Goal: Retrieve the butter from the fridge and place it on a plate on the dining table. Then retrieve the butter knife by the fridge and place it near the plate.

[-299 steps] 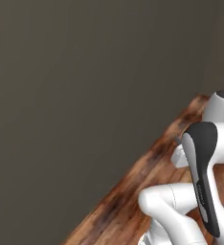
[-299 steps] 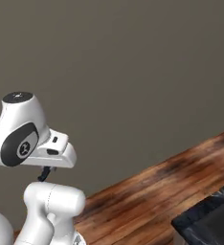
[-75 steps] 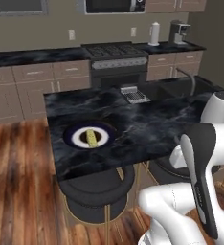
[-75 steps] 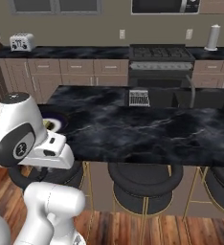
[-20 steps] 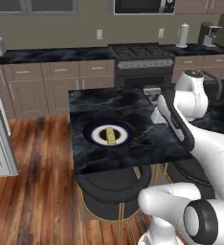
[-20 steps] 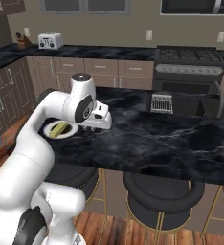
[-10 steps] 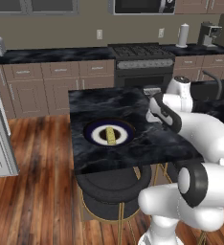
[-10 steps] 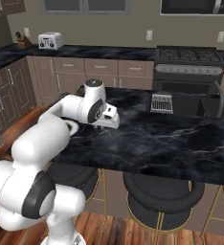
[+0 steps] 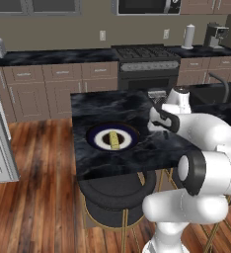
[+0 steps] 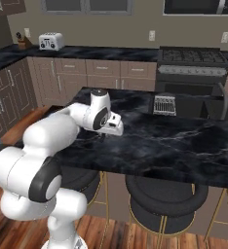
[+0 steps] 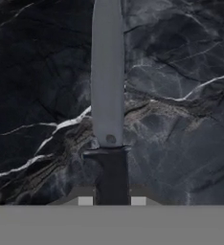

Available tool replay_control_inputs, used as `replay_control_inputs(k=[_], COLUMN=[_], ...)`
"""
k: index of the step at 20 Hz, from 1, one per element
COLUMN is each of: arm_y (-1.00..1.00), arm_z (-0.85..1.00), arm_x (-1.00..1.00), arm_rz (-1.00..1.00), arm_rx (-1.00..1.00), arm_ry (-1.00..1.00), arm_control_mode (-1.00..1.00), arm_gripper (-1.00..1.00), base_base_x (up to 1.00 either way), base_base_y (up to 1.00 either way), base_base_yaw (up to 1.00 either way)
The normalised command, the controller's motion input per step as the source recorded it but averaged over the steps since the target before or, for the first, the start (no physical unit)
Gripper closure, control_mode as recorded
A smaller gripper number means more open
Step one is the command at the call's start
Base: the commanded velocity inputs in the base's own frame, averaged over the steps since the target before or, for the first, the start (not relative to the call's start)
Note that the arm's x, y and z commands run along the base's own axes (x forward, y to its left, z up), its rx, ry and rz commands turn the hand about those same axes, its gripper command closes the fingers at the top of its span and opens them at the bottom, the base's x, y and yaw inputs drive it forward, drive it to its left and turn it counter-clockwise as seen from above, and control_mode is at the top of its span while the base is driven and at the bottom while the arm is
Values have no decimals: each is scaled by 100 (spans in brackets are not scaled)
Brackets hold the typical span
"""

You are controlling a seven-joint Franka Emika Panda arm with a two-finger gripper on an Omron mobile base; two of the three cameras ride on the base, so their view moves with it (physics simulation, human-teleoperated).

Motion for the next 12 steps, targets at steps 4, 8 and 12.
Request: replay_control_inputs(k=[4, 8, 12], arm_y=[-2, 0, 9], arm_z=[-25, -27, -19], arm_x=[0, 0, 1], arm_rz=[0, 0, 0], arm_rx=[0, 0, 0], arm_ry=[0, 0, 0], arm_control_mode=[-100, -100, -100], arm_gripper=[100, 100, 100], base_base_x=[0, 0, 0], base_base_y=[0, 0, 0], base_base_yaw=[0, 0, 0])
